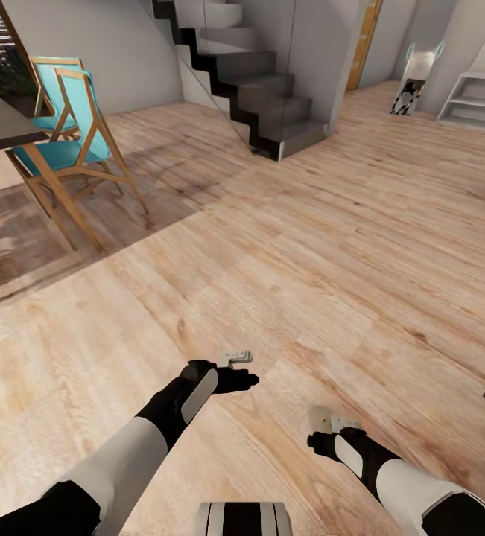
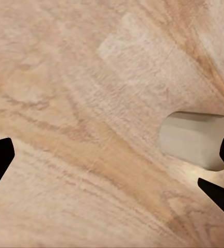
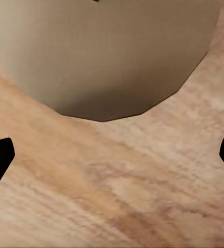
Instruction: Place each of the two pumpkins and all three candles from the living room inside a cabinet in the living room (use any cabinet), then make sure every cabinet is closed, and position the cauldron so it is next to a table in the living room.
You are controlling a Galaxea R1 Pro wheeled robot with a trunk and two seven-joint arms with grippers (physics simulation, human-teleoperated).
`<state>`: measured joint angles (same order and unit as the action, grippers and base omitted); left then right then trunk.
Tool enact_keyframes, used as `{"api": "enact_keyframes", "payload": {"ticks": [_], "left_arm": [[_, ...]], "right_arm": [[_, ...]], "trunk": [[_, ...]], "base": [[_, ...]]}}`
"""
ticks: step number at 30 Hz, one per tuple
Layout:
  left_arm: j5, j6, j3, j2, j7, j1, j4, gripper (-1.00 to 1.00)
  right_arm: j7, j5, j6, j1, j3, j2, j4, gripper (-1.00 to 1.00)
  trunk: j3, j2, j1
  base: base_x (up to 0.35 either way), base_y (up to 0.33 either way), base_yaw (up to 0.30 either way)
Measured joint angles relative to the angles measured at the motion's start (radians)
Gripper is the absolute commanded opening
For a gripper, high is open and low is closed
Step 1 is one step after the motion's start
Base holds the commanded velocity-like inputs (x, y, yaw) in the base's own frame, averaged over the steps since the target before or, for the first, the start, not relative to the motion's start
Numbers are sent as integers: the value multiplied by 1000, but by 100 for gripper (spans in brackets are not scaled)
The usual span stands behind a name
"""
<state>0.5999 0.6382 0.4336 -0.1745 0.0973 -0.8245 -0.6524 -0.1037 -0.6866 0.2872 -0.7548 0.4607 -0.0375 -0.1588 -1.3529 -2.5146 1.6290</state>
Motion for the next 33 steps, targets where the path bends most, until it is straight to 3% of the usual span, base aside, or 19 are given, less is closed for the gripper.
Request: {"api": "enact_keyframes", "payload": {"ticks": [11, 21, 33], "left_arm": [[6, -3, 0, 0, -16, 1, -1, 100], [7, -3, 0, 0, -17, 1, 0, 100], [7, -3, 0, 0, -17, 0, 0, 100]], "right_arm": [[0, 0, 0, 0, -1, 0, 0, 100], [0, 0, 0, 0, 0, 0, 0, 100], [0, 0, 0, 0, 0, 0, 1, 100]], "trunk": [[-8, -1, 1], [-8, -1, 0], [-8, -1, 1]], "base": [[1, 0, 0], [264, 0, 0], [31, 0, 0]]}}
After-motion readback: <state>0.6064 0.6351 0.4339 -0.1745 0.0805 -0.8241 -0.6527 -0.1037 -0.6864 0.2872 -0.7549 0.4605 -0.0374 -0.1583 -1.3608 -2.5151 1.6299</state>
